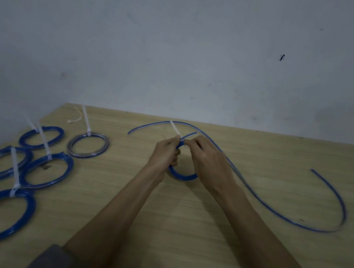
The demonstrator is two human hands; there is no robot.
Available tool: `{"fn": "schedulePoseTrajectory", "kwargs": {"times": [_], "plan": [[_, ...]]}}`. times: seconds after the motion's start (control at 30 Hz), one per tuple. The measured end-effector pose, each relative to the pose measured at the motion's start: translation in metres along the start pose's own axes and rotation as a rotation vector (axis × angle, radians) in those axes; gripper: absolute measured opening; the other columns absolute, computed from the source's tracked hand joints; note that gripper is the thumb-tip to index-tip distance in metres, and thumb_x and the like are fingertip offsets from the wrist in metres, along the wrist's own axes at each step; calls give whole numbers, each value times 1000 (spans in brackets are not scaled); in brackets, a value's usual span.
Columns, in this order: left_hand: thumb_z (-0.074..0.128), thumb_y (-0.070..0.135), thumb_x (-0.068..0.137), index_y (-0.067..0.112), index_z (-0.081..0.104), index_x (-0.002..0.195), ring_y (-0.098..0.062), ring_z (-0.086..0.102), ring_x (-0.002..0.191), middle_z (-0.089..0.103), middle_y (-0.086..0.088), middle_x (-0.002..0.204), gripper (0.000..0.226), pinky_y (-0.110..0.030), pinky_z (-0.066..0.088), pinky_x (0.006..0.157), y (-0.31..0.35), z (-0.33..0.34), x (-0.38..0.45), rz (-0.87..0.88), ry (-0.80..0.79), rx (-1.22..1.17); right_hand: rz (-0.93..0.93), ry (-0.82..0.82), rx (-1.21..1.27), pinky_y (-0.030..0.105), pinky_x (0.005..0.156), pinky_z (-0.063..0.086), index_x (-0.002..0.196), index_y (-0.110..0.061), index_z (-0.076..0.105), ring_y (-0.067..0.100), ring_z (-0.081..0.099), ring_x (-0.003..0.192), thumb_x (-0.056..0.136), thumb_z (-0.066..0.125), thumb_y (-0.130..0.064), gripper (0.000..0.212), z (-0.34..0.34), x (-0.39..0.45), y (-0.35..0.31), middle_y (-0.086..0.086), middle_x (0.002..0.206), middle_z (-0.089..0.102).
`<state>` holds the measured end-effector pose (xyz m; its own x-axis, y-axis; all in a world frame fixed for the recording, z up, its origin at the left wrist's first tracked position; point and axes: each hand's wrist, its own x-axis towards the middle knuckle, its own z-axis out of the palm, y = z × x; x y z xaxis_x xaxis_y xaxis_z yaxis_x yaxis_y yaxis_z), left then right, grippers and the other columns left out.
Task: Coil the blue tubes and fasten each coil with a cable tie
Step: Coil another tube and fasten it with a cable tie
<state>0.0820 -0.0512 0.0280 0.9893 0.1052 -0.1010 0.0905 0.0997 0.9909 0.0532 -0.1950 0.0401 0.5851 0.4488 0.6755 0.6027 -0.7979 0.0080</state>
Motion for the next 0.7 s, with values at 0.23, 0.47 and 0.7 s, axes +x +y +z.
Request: {"fn": "schedulePoseTrajectory", "kwargs": {"times": [0.23,0.47,0.7], "plan": [[50,22,103,18,63,79,-9,29,45,40,5,53,27,-25,25,46,-4,9,-5,-31,-29,-12,0,118,24,35,75,48,118,-6,66,25,61,97,90,49,-3,33,17,-2,7,6,103,69],[55,21,101,14,65,88,-10,31,44,50,0,61,17,-24,26,43,-2,4,-3,-68,-27,-48,204,229,387,35,76,53,118,-6,66,17,65,92,95,53,6,29,24,-1,-3,5,109,67],[61,18,95,18,72,92,-12,34,46,59,-2,68,12,-25,28,43,6,-3,-2,-1,120,-39,239,371,484,36,81,56,118,-2,66,17,67,97,99,55,4,23,23,10,-15,6,109,69]]}}
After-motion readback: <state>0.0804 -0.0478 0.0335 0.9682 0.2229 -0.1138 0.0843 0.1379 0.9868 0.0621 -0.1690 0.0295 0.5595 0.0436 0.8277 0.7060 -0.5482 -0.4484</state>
